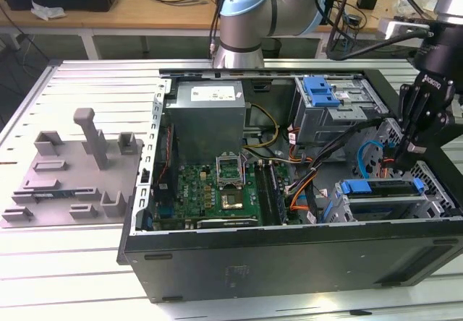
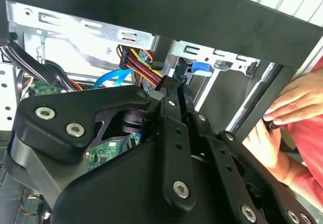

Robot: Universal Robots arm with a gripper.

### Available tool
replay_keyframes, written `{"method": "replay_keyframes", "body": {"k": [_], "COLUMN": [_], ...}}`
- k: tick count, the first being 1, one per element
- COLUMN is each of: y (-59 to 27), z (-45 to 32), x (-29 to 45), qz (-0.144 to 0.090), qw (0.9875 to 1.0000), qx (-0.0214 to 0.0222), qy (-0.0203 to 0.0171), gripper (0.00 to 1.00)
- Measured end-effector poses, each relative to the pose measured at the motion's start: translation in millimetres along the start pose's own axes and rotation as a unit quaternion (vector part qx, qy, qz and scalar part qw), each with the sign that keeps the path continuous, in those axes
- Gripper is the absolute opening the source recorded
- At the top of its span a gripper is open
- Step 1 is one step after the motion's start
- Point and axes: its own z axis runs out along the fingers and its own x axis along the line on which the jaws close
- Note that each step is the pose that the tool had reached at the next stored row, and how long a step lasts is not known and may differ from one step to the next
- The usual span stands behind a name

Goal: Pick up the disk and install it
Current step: 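Insert the first disk wire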

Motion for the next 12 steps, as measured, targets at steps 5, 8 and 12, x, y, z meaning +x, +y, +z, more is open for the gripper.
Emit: {"method": "replay_keyframes", "body": {"k": [5, 8, 12], "y": [5.0, 7.1, 9.5], "z": [0.7, 1.9, 2.7], "x": [6.9, 11.6, 14.1], "qz": [0.000, -0.002, -0.030], "qw": [1.0000, 0.9999, 0.9994], "qx": [0.0032, 0.0045, 0.0125], "qy": [-0.0083, -0.0097, -0.0093], "gripper": [0.17, 0.17, 0.17]}}
